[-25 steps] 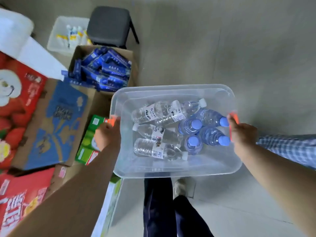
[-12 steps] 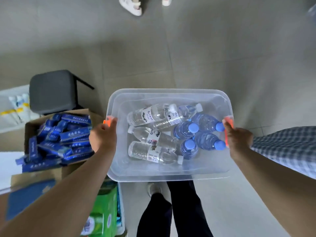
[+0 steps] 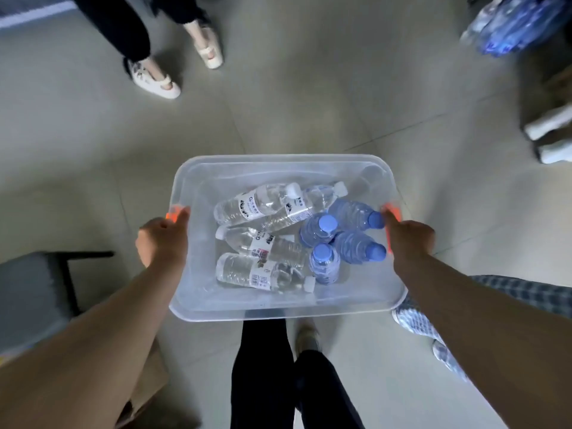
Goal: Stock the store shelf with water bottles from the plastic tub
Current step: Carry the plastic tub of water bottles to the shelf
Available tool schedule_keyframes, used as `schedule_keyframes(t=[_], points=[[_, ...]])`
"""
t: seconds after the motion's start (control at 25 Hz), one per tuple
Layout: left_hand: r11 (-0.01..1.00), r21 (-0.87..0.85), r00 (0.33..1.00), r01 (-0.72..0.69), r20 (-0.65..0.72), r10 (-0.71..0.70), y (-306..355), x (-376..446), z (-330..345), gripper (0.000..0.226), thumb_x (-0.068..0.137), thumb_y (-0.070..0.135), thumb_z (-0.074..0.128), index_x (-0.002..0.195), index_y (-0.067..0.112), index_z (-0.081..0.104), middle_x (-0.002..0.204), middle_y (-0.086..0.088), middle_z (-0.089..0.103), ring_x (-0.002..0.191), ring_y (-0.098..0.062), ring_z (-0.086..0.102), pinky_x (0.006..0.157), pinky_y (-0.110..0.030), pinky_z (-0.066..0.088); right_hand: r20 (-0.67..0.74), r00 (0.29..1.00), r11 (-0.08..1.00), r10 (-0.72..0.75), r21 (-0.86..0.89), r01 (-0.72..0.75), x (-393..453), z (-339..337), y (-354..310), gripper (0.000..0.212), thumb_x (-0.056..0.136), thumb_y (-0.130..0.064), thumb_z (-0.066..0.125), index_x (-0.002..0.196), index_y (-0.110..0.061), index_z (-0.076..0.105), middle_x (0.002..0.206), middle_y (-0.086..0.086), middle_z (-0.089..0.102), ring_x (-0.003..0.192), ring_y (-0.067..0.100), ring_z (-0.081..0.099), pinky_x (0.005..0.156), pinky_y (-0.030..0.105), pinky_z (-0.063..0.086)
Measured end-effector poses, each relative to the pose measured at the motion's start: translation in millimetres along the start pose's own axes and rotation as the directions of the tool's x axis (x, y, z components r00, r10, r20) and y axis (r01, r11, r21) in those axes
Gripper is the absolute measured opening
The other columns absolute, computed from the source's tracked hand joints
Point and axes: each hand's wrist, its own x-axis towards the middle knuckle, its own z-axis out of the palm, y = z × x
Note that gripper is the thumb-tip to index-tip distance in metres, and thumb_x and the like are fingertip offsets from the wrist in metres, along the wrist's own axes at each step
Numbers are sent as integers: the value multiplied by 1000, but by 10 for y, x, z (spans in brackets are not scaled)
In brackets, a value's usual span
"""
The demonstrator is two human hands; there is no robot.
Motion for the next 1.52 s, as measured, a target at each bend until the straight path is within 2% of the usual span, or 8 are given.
schedule_keyframes(t=[0.16, 0.52, 0.72, 0.84, 1.04, 1.2, 1.32, 1.52], points=[[992, -16, 990, -124, 59, 125, 921, 585, 297, 56, 80, 55, 58, 57, 5, 52, 56, -16, 47, 60, -31, 50, 57, -31, 35, -55, 996, 996, 73, 58, -69, 462, -145, -495, 67, 84, -72, 37, 80, -10, 59, 66, 8, 53, 74, 27, 50, 72, 28, 34], [910, 90, 906, -406, 173, 387, 3031, 1410, 965, 55, 85, 51, 56, 63, 1, 58, 62, -19, 50, 61, -29, 46, 59, -30, 28, -55, 935, 829, 351, 481, -284, 1337, -671, -1421, 59, 71, -69, 60, 61, -12, 54, 59, 4, 51, 59, 26, 52, 61, 30, 40], [891, 49, 878, -452, 199, 434, 4114, 1669, 1542, 62, 83, 52, 58, 65, -7, 61, 65, -27, 57, 64, -34, 56, 58, -30, 35, -77, 925, 841, 372, 450, -301, 2159, -1188, -2008, 61, 74, -72, 57, 63, -12, 51, 65, 7, 55, 68, 28, 57, 65, 31, 41], [905, 24, 885, -425, 220, 410, 4845, 1885, 1853, 57, 84, 50, 59, 59, -1, 58, 55, -16, 51, 63, -30, 52, 60, -29, 32, -106, 921, 855, 374, 425, -298, 2745, -1484, -2503, 58, 77, -71, 53, 63, -15, 49, 73, 9, 59, 75, 29, 57, 72, 32, 43], [868, 37, 836, -496, 290, 466, 5762, 2224, 2271, 54, 86, 48, 57, 58, 2, 54, 54, -12, 47, 64, -30, 50, 61, -29, 32, -148, 895, 829, 421, 463, -314, 3411, -1750, -2994, 59, 74, -71, 57, 59, -14, 49, 63, 6, 52, 78, 30, 60, 79, 36, 47], [781, 10, 739, -624, 331, 587, 6759, 2655, 2724, 53, 87, 45, 56, 56, 3, 48, 50, -5, 40, 64, -29, 45, 62, -28, 27, -151, 863, 797, 482, 484, -360, 3928, -1834, -3495, 60, 80, -70, 50, 61, -14, 47, 68, 8, 54, 81, 30, 56, 76, 31, 39], [708, 13, 667, -706, 346, 659, 7448, 2888, 3036, 53, 89, 45, 54, 61, 0, 53, 56, -12, 46, 65, -31, 45, 63, -29, 27, -145, 835, 769, 530, 497, -402, 4311, -1936, -3827, 59, 83, -68, 46, 60, -14, 47, 61, 4, 48, 67, 25, 49, 64, 27, 36], [704, 6, 654, -710, 375, 657, 8386, 3128, 3594, 55, 87, 46, 57, 54, 3, 46, 55, -12, 46, 61, -31, 45, 60, -31, 29, -89, 821, 752, 564, 465, -467, 5119, -2238, -4269, 61, 83, -70, 43, 63, -13, 52, 58, 5, 49, 53, 15, 44, 51, 26, 27]])
